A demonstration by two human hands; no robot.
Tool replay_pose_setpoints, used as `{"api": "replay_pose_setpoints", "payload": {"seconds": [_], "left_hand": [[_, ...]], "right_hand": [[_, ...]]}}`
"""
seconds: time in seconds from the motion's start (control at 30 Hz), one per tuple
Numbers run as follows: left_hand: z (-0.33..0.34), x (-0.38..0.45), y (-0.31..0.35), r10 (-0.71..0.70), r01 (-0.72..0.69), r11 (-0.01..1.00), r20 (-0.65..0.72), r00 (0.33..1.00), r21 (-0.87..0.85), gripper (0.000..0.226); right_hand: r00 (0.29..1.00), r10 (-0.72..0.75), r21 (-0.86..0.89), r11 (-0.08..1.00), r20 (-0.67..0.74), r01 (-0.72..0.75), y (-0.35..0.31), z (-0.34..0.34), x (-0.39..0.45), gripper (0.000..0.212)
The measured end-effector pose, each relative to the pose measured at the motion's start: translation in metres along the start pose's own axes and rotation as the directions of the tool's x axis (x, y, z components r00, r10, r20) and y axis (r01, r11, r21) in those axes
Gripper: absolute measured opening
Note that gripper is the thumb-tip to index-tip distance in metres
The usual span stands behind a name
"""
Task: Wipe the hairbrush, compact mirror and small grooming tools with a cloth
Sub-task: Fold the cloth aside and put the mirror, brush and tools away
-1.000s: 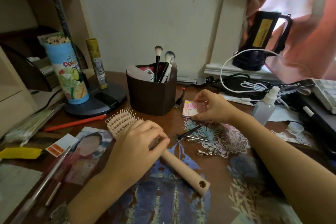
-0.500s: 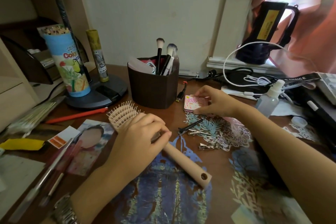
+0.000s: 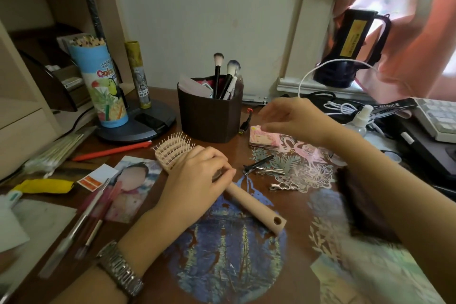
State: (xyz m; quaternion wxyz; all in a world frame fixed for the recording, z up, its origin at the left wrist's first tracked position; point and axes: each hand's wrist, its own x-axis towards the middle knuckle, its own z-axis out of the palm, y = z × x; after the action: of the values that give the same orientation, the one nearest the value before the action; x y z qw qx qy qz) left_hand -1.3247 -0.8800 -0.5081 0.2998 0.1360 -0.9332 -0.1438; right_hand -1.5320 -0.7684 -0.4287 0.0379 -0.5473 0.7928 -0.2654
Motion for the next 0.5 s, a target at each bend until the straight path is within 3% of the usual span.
{"api": "replay_pose_setpoints", "payload": {"seconds": [0.17,0.4,0.5], "left_hand": [[-0.003,-0.001,0.003,-0.023,0.024,0.999,0.024,0.999,-0.037,0.016],[-0.016,-0.009,0.003,-0.066,0.076,0.989,0.083,0.994,-0.125,0.015],[-0.02,-0.012,0.005,-0.084,0.094,0.989,0.092,0.992,-0.111,0.016]], "right_hand": [[0.992,-0.046,0.032,0.999,0.115,0.043,-0.03,0.016,-0.033,0.015],[0.968,-0.032,0.159,0.987,0.249,-0.008,-0.045,0.045,-0.066,0.022],[0.968,-0.043,0.137,0.991,0.247,0.009,-0.05,0.054,-0.073,0.022]]}}
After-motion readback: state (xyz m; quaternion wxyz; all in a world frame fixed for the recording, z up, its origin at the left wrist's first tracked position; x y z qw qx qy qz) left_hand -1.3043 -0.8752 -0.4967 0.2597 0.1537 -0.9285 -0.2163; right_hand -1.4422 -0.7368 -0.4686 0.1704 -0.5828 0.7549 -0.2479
